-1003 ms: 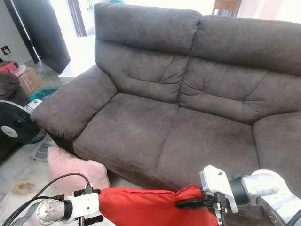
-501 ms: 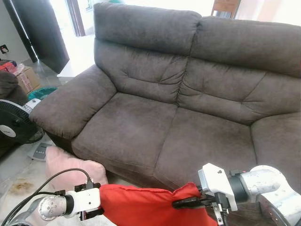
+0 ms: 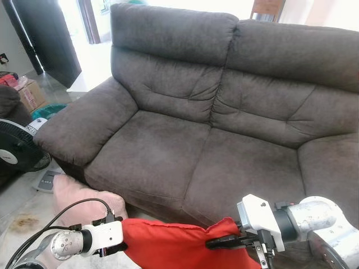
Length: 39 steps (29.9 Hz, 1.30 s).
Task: Move the pillow to the sofa from floor
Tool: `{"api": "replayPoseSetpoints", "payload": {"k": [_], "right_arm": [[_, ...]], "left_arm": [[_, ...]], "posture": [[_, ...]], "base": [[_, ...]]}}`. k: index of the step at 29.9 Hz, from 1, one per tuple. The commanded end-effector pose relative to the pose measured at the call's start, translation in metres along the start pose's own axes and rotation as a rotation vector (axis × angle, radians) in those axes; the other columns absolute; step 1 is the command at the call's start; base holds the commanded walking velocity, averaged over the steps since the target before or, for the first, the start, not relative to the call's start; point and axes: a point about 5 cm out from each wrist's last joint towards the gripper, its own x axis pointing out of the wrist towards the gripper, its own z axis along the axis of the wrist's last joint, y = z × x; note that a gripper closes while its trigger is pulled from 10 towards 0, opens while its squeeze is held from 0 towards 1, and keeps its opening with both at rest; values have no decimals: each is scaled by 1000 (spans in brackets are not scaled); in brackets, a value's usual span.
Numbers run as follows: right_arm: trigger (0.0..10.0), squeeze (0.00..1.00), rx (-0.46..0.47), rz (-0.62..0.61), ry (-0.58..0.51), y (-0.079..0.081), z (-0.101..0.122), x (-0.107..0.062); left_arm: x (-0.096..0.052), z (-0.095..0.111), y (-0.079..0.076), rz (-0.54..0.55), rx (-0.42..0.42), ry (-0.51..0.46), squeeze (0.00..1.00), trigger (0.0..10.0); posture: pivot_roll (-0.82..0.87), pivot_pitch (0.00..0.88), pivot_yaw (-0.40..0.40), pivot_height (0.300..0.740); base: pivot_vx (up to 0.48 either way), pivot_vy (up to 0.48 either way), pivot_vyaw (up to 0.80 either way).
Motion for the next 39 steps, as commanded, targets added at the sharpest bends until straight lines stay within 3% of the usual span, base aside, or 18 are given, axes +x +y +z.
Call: {"api": "replayPoseSetpoints", "payload": {"k": [1,39], "right_arm": [[10000,0,-95,1,-59,1,21,-4],[10000,0,-40,-58,-72,7,10,-4]], "left_arm": [[1,-1,-2,-24,8,6,0,0],[1,-12,-9,-57,-5,92,0,0]], "posture": [[16,28,-30,740],[11,22,-18,740]], "base": [[0,0,0],[0,0,0]]}}
